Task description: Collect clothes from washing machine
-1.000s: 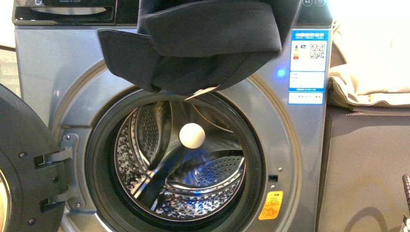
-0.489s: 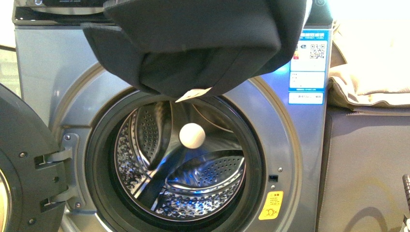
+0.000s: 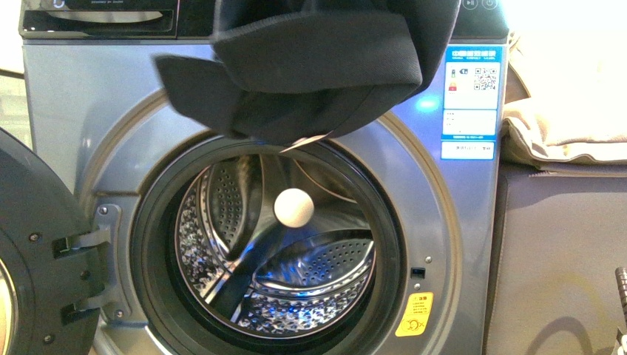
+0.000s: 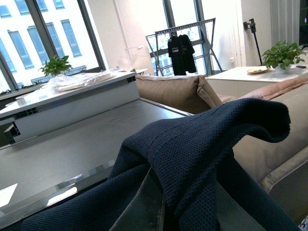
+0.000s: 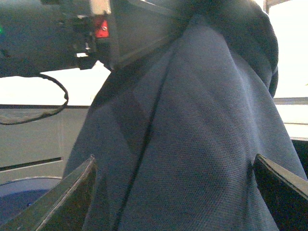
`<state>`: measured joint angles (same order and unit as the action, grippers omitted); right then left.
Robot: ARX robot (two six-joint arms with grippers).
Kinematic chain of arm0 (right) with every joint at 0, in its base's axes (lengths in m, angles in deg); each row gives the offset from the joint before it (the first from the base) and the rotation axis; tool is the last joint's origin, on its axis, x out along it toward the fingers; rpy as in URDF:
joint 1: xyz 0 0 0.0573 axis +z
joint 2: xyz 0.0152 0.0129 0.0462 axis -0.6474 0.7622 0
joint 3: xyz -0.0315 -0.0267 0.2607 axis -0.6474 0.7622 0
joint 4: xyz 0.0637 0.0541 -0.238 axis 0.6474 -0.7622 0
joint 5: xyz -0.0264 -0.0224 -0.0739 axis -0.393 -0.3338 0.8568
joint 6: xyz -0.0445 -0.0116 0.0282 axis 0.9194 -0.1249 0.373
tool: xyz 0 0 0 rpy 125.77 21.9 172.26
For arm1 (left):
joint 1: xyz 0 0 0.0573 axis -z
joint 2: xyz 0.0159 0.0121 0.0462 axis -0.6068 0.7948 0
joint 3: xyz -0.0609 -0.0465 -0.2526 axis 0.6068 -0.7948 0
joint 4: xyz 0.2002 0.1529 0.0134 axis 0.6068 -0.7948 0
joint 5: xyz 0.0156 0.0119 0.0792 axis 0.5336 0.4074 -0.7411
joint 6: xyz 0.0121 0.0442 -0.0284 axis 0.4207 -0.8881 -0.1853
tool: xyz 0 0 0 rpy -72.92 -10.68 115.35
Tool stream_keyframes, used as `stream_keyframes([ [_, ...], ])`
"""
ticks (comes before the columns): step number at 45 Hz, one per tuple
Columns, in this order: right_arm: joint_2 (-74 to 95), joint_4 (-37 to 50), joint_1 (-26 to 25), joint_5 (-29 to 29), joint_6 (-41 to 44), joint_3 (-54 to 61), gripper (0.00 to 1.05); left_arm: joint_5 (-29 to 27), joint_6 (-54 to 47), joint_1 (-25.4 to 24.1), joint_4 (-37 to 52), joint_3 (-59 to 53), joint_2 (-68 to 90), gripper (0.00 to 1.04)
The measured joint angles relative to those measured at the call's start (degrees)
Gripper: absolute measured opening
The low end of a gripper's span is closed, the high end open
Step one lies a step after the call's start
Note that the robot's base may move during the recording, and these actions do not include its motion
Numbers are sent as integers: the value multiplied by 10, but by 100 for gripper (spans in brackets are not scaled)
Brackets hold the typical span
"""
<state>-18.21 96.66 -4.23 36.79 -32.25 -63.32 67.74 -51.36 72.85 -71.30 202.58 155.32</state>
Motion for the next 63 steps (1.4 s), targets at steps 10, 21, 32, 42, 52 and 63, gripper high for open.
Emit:
stream_keyframes([
  [10,56,-15,-7,-5,-14,-40,97,0,0,0,0,0,0,10],
  [21,89,-20,19,-4,-23,-58,97,0,0,0,0,0,0,10],
  [32,111,-18,52,15,-22,-75,97,-2,0,0,0,0,0,10],
  [42,129,-15,20,64,-22,-88,97,-2,0,0,0,0,0,10],
  [52,137,-17,-51,66,-31,-88,88,0,0,0,0,0,0,10],
  [63,133,-17,-70,52,-44,-87,41,0,0,0,0,0,2,10],
])
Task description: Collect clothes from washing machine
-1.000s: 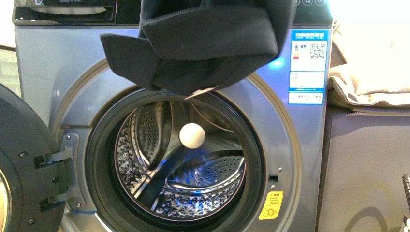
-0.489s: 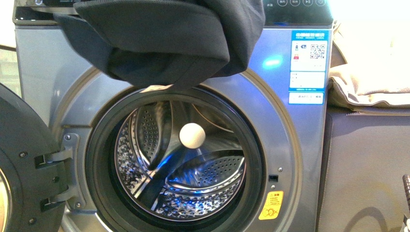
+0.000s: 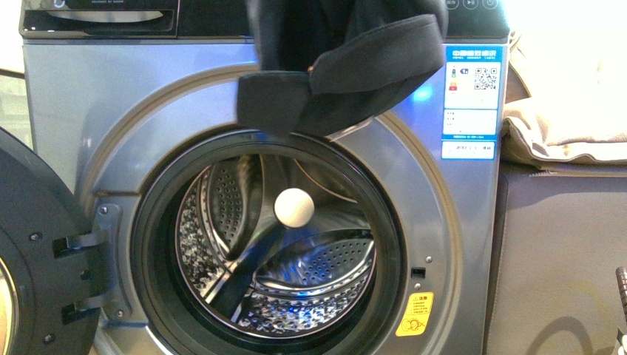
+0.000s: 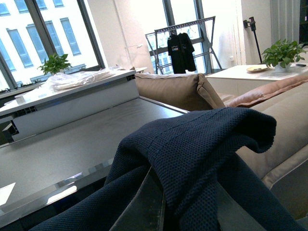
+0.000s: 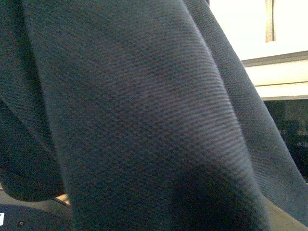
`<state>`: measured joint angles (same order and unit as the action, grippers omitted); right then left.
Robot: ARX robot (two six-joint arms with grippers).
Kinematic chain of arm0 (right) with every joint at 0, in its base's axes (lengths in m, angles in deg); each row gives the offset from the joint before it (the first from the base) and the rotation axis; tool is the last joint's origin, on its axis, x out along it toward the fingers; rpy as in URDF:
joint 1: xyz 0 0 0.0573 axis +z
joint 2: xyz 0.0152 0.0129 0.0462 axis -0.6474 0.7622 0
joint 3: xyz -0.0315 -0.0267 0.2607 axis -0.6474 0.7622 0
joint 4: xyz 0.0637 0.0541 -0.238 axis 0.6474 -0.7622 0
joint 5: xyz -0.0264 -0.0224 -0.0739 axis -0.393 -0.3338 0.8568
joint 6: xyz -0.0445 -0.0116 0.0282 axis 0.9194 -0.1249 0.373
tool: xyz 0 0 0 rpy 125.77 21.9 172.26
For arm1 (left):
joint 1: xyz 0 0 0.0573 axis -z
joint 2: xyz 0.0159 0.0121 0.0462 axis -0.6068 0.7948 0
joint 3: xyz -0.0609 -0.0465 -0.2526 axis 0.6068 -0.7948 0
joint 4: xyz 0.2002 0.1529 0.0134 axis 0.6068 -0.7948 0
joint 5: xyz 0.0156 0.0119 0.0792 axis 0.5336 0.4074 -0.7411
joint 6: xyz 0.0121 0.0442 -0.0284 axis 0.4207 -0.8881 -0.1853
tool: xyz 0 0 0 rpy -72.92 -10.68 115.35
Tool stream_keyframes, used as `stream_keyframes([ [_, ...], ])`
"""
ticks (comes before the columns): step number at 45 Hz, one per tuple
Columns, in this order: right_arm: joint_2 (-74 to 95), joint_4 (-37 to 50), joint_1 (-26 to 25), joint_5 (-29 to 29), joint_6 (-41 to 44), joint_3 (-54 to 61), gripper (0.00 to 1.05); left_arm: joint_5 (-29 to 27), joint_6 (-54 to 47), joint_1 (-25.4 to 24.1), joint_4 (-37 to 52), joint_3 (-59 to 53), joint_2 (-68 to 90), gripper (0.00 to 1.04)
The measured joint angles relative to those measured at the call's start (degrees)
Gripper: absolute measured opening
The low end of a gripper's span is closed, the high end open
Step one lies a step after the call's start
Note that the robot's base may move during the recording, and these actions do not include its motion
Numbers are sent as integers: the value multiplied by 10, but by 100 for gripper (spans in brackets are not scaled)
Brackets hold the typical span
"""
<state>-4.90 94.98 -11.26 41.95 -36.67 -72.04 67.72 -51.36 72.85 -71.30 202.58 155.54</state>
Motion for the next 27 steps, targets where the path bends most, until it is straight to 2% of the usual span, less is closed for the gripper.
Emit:
stream_keyframes([
  [6,-10,1,6,-1,0,1,14,0,0,0,0,0,0,10],
  [8,-13,1,7,2,0,1,9,0,0,0,0,0,0,20],
  [12,-15,0,5,9,0,1,8,0,0,0,0,0,0,34],
  [16,-15,-11,-9,12,0,-2,8,0,0,0,0,5,0,53],
  [19,-13,-21,-25,12,-4,-11,8,0,0,0,0,6,0,62],
  [27,-4,-49,-108,-10,-29,-55,8,1,0,0,0,6,-2,99],
])
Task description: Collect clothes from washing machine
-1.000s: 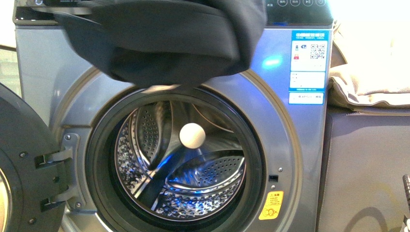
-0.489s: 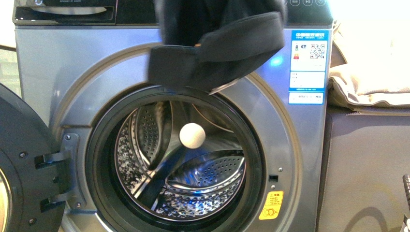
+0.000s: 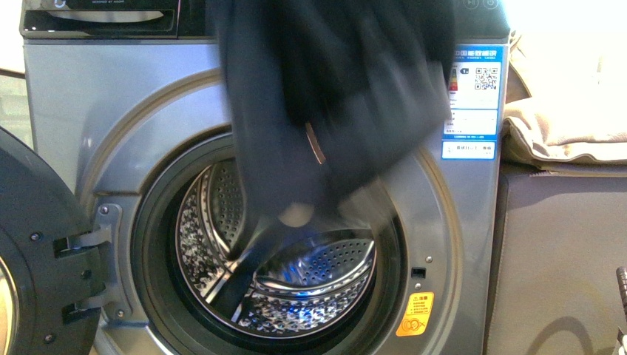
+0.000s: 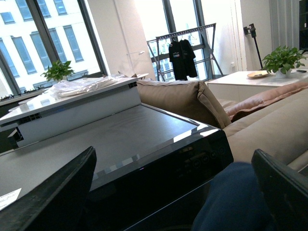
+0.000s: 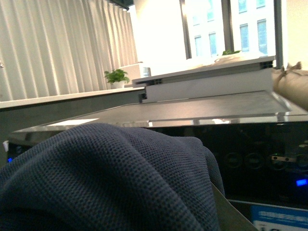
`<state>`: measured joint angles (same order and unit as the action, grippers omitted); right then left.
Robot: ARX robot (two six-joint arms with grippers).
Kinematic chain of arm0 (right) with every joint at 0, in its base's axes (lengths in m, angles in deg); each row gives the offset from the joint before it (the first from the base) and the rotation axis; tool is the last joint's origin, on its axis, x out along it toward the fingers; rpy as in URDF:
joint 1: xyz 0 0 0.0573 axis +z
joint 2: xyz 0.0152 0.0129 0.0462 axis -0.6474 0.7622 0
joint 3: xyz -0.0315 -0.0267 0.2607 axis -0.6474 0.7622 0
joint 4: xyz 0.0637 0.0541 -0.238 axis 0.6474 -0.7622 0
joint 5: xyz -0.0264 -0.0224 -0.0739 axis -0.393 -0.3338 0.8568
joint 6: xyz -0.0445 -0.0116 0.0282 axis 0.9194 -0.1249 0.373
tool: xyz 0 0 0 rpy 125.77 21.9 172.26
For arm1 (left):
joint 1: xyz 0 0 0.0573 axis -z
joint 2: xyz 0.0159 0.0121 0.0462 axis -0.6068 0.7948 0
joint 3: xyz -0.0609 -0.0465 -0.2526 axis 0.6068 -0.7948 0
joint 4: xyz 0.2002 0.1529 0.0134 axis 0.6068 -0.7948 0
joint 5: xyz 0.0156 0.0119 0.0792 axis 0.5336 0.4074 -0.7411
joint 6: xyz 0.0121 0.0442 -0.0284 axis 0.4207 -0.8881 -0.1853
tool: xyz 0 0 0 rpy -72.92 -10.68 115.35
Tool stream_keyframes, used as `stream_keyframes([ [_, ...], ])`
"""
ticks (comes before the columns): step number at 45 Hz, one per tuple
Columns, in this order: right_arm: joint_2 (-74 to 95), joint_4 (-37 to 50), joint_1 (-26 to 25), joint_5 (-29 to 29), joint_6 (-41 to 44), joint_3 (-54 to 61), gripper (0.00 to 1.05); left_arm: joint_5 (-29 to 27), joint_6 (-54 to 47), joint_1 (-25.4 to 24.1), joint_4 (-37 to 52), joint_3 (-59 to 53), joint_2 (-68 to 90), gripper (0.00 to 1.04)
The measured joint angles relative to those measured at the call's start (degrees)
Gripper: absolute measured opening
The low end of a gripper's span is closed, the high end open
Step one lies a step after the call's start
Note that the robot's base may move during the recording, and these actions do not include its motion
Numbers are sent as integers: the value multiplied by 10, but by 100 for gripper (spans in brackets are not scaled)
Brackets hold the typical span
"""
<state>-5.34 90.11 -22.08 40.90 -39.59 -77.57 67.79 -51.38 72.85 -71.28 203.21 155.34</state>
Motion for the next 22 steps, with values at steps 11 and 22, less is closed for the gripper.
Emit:
stream_keyframes([
  [11,-58,-17,-189,-112,-81,-7,8,0,0,0,0,0,0,98],
  [22,-99,59,-476,-261,-241,-32,8,0,0,0,0,0,0,98],
])
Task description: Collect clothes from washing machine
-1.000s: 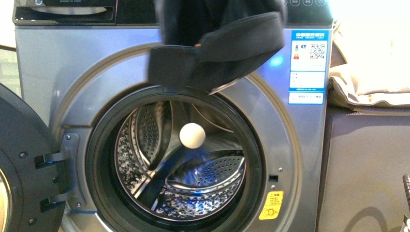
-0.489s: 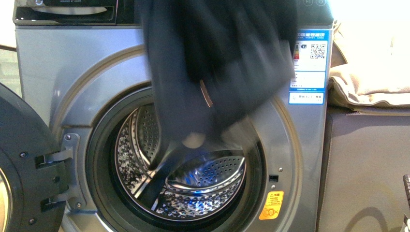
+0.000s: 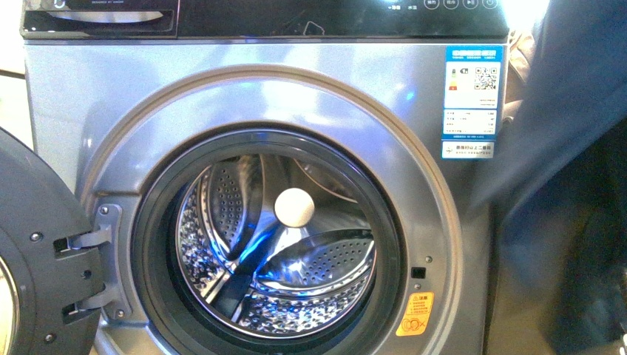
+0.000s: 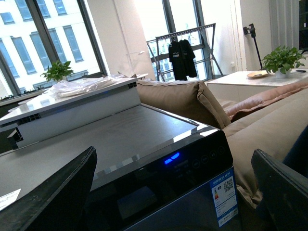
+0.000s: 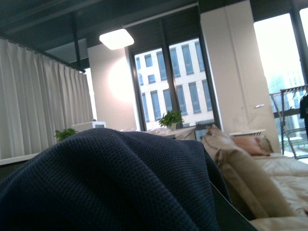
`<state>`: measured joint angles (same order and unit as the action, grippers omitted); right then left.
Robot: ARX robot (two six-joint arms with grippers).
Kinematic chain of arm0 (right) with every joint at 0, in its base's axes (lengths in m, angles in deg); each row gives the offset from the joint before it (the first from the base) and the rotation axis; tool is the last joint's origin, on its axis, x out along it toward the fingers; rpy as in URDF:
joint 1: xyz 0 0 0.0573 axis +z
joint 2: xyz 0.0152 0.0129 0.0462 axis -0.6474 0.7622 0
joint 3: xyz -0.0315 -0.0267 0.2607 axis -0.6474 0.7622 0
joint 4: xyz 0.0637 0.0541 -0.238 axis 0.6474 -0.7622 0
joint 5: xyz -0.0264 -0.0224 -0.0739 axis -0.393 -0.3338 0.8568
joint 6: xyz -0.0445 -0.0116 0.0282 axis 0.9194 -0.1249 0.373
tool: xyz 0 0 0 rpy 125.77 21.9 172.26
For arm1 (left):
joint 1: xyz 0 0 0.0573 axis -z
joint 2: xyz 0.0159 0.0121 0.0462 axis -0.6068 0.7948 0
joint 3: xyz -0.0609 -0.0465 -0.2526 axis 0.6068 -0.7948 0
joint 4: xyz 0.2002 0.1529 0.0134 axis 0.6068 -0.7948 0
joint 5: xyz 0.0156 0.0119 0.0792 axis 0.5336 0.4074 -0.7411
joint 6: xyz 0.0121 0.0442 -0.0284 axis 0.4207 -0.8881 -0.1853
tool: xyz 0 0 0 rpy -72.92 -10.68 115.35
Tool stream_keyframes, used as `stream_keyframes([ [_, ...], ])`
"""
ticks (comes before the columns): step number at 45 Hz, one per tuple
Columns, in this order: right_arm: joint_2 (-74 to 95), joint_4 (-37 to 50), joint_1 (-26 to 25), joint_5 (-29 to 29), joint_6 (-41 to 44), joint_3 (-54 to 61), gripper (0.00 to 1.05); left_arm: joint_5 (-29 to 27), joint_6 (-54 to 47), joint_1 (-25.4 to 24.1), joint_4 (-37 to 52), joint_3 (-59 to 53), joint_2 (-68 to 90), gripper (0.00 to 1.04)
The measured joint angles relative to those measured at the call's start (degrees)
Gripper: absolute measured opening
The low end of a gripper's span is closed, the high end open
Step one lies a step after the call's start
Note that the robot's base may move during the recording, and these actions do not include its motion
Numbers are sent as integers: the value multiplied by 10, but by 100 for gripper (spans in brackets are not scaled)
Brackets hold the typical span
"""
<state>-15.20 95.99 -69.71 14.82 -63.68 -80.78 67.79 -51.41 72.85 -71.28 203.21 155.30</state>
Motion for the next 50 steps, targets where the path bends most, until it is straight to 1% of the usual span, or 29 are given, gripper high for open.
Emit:
stream_keyframes([
  [4,1,49,-97,-38,-62,-11,8,0,0,0,0,0,0,98],
  [6,3,82,-165,-56,-113,-21,8,0,0,0,0,0,0,98],
  [8,3,98,-201,-62,-136,-26,8,0,0,0,0,0,0,98],
  [12,1,110,-240,-75,-161,-28,8,0,0,0,0,0,0,98],
  [16,-7,106,-243,-89,-158,-13,8,0,0,0,0,0,0,98],
  [23,-28,88,-218,-117,-114,56,8,0,0,0,0,0,0,98],
  [27,-29,84,-213,-121,-96,92,8,0,0,0,0,0,0,98],
  [39,-35,83,-225,-162,-71,185,8,0,0,0,0,0,0,98],
  [45,-51,31,-214,-178,-28,246,8,0,0,0,0,0,0,98],
  [50,-52,-34,-189,-180,43,308,8,0,0,0,0,0,0,98],
])
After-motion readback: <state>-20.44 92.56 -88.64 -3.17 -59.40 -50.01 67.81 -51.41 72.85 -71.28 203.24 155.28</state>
